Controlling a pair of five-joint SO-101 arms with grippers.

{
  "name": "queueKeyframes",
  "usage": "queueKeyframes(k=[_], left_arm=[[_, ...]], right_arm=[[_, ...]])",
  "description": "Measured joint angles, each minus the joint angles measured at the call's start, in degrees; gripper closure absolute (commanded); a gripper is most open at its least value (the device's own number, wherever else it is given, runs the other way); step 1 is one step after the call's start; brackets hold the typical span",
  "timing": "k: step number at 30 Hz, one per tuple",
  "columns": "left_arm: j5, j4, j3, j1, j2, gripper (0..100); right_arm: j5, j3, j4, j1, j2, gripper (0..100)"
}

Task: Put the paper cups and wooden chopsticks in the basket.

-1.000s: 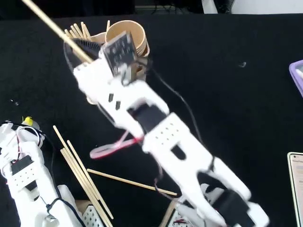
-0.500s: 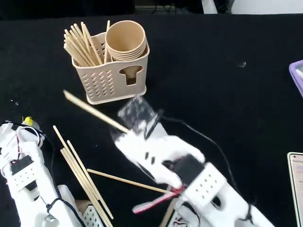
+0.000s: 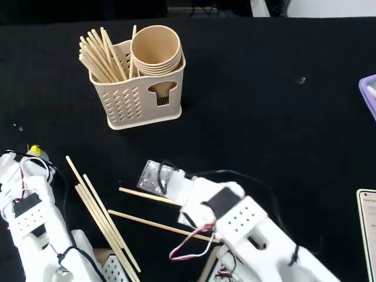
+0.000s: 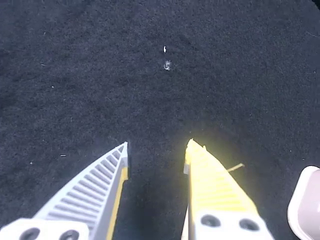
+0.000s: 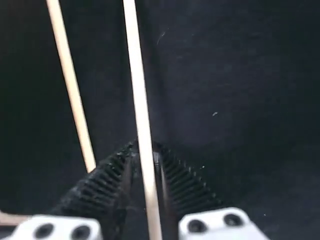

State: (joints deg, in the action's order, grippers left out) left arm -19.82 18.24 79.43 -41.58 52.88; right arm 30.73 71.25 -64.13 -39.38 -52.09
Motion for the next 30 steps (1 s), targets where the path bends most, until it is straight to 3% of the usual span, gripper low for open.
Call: queueKeyframes(k=[6,11,15,24,27,30], left_arm=[[0.0,0.0,0.0,0.0,0.0,81],[0.0,0.0,0.0,0.0,0.0,81],[0.0,0.0,0.0,0.0,0.0,81],[0.0,0.0,0.0,0.0,0.0,81],[0.0,0.0,0.0,0.0,0.0,81],[0.0,0.0,0.0,0.0,0.0,81]], right_arm=[[0.6,-7.0,-3.4,-4.0,10.1,76.0],[-3.7,-12.4,-5.4,-14.2,12.1,72.3],[-7.5,-11.0,2.4,-19.1,14.7,68.3],[-8.5,-9.5,15.0,-19.8,31.9,68.4],[-8.6,-11.3,15.6,-19.8,36.4,70.1],[-8.5,-13.8,14.4,-20.0,39.3,83.8]])
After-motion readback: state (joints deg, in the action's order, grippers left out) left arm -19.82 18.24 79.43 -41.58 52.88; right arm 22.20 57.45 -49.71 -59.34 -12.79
